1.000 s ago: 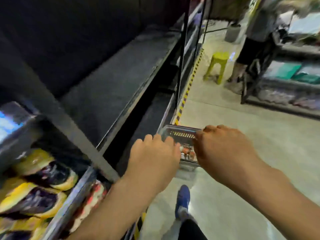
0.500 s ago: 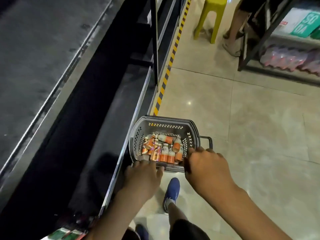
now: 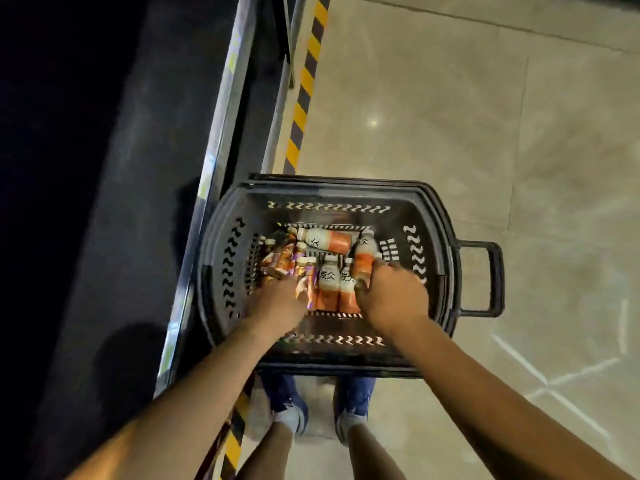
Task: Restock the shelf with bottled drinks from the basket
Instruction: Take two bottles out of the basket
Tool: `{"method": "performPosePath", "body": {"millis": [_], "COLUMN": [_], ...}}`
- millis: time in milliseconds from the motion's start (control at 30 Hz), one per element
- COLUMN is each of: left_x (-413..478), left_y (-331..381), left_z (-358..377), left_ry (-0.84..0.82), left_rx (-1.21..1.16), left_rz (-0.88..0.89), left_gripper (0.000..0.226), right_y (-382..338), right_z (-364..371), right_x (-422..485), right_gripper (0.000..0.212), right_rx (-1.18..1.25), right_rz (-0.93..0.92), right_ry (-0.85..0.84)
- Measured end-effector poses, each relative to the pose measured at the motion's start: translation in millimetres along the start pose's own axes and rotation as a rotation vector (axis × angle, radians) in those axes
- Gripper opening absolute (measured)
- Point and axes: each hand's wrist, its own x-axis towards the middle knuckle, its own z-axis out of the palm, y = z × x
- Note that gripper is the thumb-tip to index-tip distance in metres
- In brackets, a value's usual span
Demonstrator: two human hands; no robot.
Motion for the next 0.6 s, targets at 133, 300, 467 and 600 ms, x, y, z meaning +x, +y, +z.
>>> {"method": "performPosePath", "body": {"millis": [133,300,467,600], "left_x": [108,214,262,266], "left_y": [-23,-38,-44,-56], "left_z": [71,159,208,225], "left_ry": [0.003,0.033,0.198,0.268], "left_rx": [-0.472,-0.629,-0.485,-0.534], "left_rz": [-0.212,-0.374,-0.441,-0.381], "left_gripper": [0.019,0.068,0.103,0.088], "right_y": [6,16,18,30], "right_z": [82,177,213,221], "right_x": [122,259,322,344], "right_gripper": [0.037,0.081,0.1,0.111], "right_rx": [0.462,0.598,0.512,0.463], "right_rz": [0.226,0.414,0.445,0.467], "right_ry": [-0.013,0.004,0.094,0.06]}}
